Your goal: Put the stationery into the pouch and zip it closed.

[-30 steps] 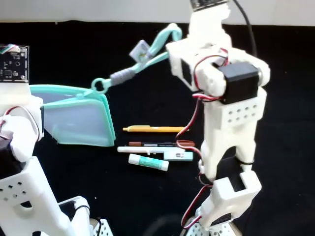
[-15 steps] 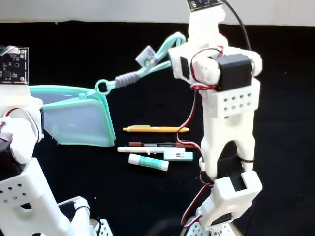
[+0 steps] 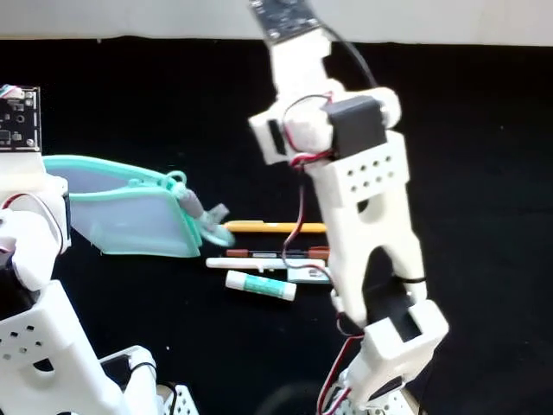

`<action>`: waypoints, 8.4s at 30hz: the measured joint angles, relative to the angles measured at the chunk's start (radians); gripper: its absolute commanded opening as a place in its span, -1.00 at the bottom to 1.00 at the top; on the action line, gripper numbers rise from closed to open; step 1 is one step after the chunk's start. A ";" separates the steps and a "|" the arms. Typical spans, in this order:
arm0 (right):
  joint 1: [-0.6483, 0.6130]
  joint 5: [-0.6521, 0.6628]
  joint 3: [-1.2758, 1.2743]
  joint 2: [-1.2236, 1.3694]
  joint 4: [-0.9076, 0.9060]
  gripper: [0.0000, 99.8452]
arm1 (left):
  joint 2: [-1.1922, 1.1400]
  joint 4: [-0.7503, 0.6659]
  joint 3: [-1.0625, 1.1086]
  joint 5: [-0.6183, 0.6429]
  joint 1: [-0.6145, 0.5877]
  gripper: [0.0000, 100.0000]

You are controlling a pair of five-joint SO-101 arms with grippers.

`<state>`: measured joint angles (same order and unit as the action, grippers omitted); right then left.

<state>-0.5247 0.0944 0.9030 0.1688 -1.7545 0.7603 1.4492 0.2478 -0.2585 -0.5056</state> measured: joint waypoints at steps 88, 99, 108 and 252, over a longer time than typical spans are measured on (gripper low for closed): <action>0.046 0.124 -1.732 -0.862 0.918 -0.98 | 0.000 -0.026 0.008 -0.002 0.000 -0.99; 0.000 -0.192 -1.350 -0.899 0.967 -0.98 | 0.000 -0.026 0.008 -0.002 0.000 -0.99; -0.155 -0.201 -1.089 -0.841 0.968 -0.98 | 0.000 -0.005 0.006 -0.002 0.037 -0.99; 0.080 1.306 -1.763 -0.476 0.473 -0.66 | 0.002 0.006 0.006 -0.002 0.018 -0.99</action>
<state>-0.4450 1.4001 -0.8600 -0.3069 -1.2820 0.7618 1.4553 0.2539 -0.2601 -0.4872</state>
